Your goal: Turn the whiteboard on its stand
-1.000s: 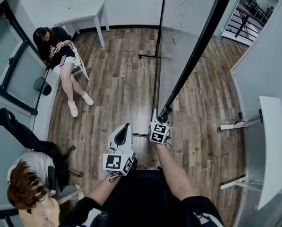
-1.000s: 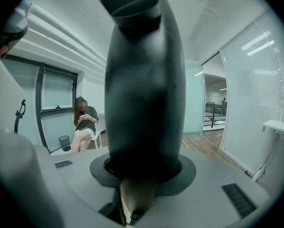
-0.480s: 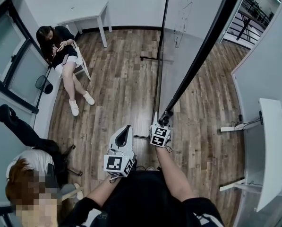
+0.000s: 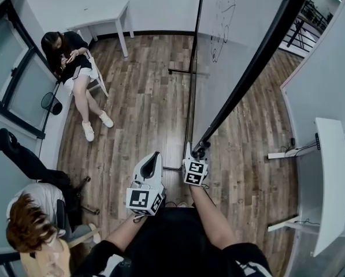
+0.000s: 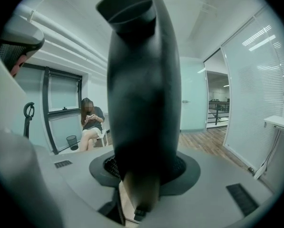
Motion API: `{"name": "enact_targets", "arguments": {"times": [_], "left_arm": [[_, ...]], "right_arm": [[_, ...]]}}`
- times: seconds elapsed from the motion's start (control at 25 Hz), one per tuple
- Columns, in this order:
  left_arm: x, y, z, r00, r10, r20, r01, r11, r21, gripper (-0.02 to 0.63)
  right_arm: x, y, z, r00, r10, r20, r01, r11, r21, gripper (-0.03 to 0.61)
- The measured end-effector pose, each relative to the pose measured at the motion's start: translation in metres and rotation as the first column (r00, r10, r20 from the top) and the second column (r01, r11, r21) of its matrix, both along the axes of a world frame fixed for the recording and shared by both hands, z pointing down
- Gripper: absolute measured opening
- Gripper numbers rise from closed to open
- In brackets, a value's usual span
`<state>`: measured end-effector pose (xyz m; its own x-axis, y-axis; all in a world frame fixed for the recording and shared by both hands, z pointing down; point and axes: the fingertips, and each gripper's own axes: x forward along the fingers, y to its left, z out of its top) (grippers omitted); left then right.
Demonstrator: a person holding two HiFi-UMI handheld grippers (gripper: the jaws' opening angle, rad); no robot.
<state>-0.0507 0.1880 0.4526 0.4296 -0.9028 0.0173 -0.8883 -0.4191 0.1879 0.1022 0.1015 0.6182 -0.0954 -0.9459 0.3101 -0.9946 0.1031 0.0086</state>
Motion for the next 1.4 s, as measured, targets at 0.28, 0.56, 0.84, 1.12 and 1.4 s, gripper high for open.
{"name": "enact_targets", "arguments": {"times": [0.28,0.56,0.84,1.12,1.4], "left_arm": [[0.008,0.001,0.000,1.000,0.019,0.005,-0.019,1.000,-0.002,0.018],[0.007,0.003,0.003,1.000,0.018,0.012,-0.018,1.000,-0.015,0.018],[0.014,0.010,-0.007,0.999,0.032,0.005,-0.032,1.000,0.001,0.018],[0.019,0.014,-0.010,0.999,0.045,0.007,-0.045,0.999,0.009,0.018],[0.030,0.019,-0.007,0.997,0.078,0.011,-0.078,0.997,0.000,0.018]], "right_arm": [[0.002,0.033,-0.002,0.998,-0.066,0.010,0.066,0.996,-0.064,0.173],[0.015,0.084,-0.026,0.992,-0.086,0.098,0.091,0.995,-0.051,0.168],[0.019,0.108,-0.100,0.977,-0.096,0.192,0.086,0.995,0.060,0.063],[0.022,0.124,-0.139,0.970,-0.125,0.207,0.098,0.986,0.135,0.021],[0.021,0.126,-0.142,0.968,-0.114,0.223,0.084,0.986,0.141,0.014]]}}
